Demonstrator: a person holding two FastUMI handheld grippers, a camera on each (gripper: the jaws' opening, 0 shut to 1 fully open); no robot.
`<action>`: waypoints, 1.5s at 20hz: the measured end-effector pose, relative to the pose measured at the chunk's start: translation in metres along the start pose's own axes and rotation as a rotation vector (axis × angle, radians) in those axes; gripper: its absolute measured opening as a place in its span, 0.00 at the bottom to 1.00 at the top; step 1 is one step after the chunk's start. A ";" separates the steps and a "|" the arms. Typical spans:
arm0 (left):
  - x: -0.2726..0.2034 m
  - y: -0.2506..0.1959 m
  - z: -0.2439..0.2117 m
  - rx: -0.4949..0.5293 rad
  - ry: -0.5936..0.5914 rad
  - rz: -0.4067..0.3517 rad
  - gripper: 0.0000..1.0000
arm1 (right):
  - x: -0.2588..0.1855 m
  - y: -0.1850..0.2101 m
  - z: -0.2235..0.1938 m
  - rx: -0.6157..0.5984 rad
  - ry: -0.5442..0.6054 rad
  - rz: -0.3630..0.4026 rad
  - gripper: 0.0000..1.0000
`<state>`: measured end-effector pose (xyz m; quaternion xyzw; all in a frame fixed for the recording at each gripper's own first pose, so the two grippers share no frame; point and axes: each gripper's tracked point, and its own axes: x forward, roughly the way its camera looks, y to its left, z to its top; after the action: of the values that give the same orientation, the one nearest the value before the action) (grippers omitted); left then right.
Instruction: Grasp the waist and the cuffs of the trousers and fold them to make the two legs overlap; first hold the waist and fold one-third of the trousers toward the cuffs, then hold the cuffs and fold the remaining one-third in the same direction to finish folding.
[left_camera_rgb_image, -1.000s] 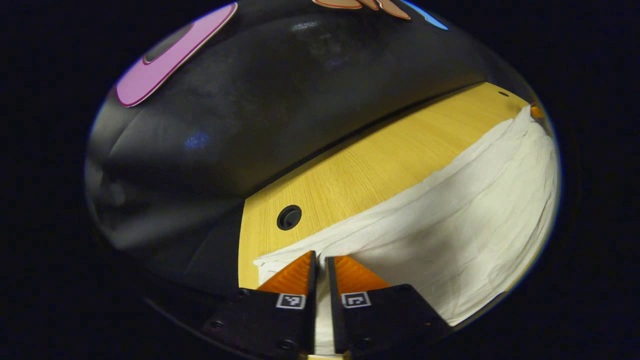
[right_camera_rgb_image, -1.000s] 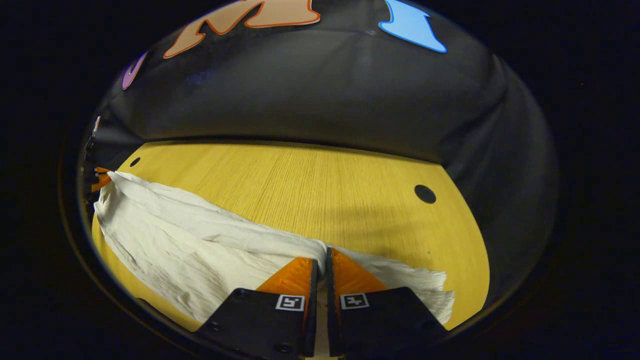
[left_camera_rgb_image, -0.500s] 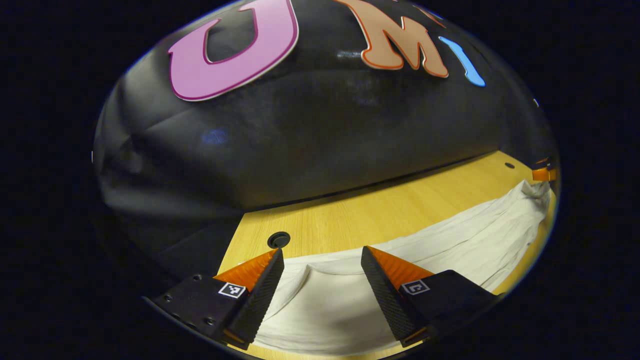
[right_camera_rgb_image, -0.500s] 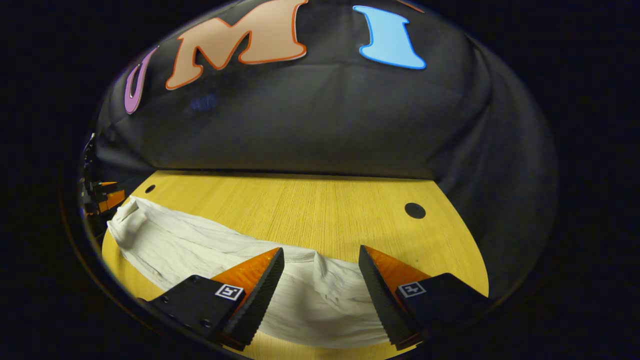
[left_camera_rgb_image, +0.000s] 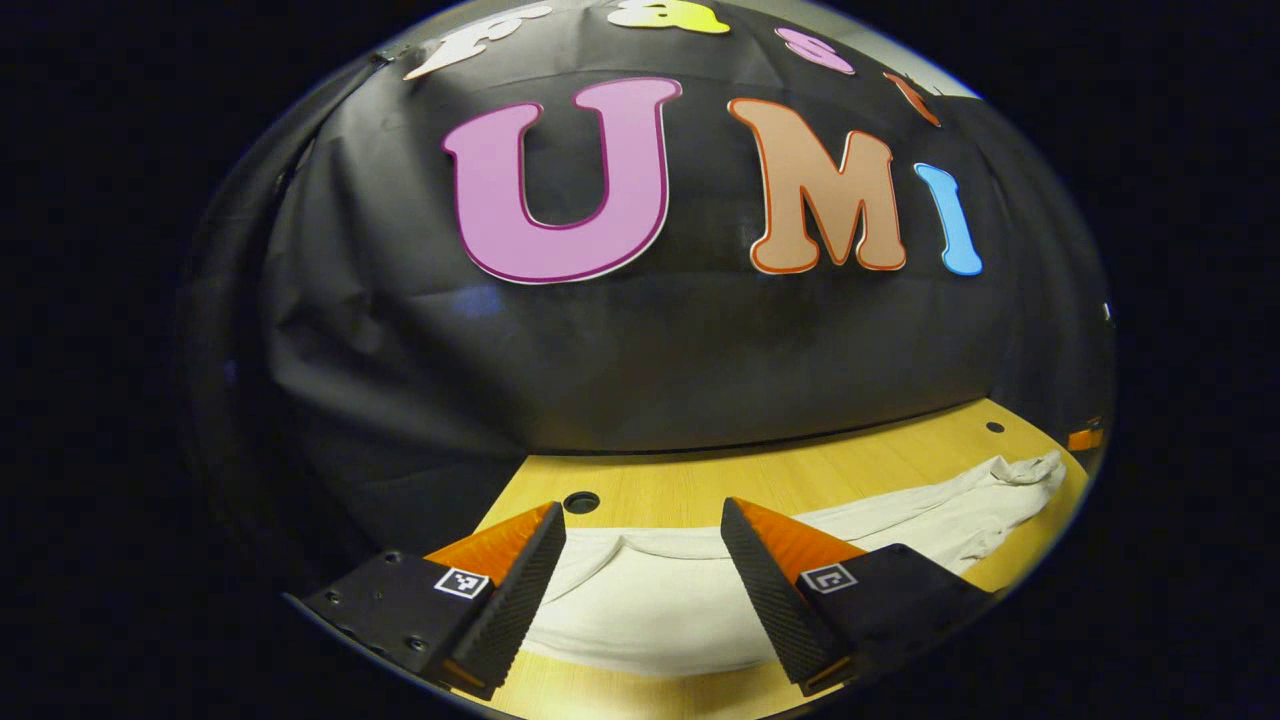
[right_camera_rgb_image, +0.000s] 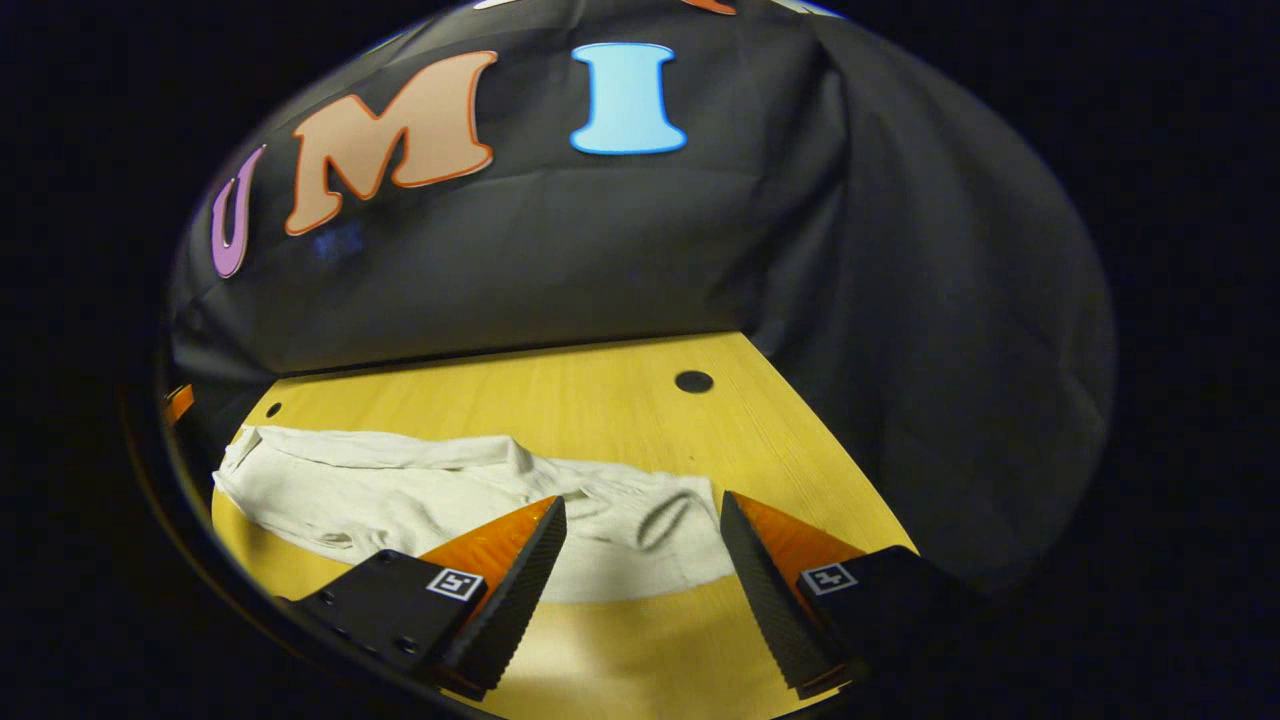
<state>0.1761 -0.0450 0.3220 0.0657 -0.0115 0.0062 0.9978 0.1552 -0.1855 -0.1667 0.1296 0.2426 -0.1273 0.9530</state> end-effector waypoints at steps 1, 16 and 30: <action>-0.008 0.000 -0.001 -0.006 0.008 0.007 0.96 | 0.002 -0.011 -0.009 0.032 0.015 -0.011 0.98; -0.052 -0.020 0.000 0.000 0.036 0.087 0.96 | 0.065 -0.024 -0.074 0.320 0.157 0.034 0.87; -0.062 -0.041 0.006 -0.034 0.017 0.043 0.97 | 0.048 -0.010 -0.048 0.272 0.073 0.013 0.11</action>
<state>0.1150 -0.0872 0.3210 0.0486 -0.0043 0.0280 0.9984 0.1719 -0.1884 -0.2331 0.2637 0.2566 -0.1483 0.9179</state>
